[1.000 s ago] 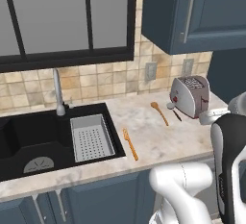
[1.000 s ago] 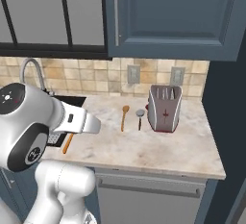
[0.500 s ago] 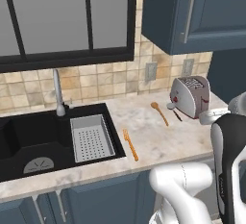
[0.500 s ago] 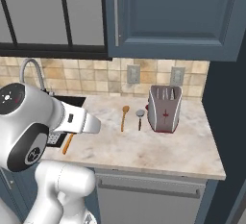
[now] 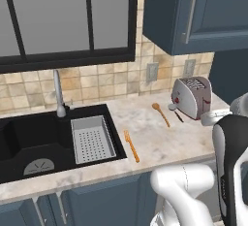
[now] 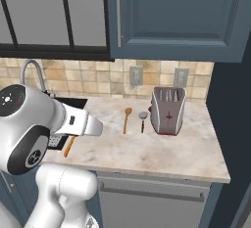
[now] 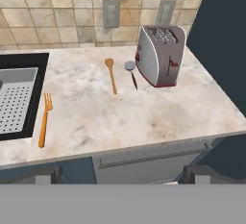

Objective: Organize the utensils by type. Pick up the wooden spoons from the counter and place them in the open cabinet. Then pick up the metallic utensils from the counter and place them in the open drawer.

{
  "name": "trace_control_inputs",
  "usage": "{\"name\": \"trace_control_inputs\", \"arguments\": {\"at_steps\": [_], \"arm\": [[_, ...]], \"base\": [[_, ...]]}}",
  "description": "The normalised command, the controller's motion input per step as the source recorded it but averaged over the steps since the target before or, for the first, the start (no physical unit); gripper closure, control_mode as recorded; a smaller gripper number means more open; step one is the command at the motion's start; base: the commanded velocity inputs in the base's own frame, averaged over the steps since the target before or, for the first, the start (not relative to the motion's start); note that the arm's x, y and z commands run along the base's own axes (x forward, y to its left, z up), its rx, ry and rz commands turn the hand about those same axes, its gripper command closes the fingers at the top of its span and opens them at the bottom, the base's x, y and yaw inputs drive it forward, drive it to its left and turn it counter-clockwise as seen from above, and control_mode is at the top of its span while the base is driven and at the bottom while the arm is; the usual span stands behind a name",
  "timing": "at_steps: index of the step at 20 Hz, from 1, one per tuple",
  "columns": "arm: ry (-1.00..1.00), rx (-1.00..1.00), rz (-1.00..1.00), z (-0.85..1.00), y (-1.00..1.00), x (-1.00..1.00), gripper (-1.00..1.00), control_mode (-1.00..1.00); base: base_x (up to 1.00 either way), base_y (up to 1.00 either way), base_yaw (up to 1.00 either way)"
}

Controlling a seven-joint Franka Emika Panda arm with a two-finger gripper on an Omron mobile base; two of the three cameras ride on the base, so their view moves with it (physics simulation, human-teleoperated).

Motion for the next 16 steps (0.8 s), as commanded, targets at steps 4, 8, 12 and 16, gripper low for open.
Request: {"name": "trace_control_inputs", "arguments": {"at_steps": [4,8,12,16], "arm": [[0.00,0.00,0.00,0.00,0.00,0.00,-1.00,1.00],[0.00,0.01,0.00,-0.01,-0.14,0.03,-1.00,-1.00],[0.00,0.00,0.00,-0.08,-0.13,0.18,-1.00,-1.00],[0.00,0.04,0.01,-0.13,-0.03,0.39,-1.00,-1.00]], "base": [[0.01,-0.01,0.00],[0.00,-0.03,0.00],[0.00,0.00,0.00],[0.00,0.00,0.00]]}}
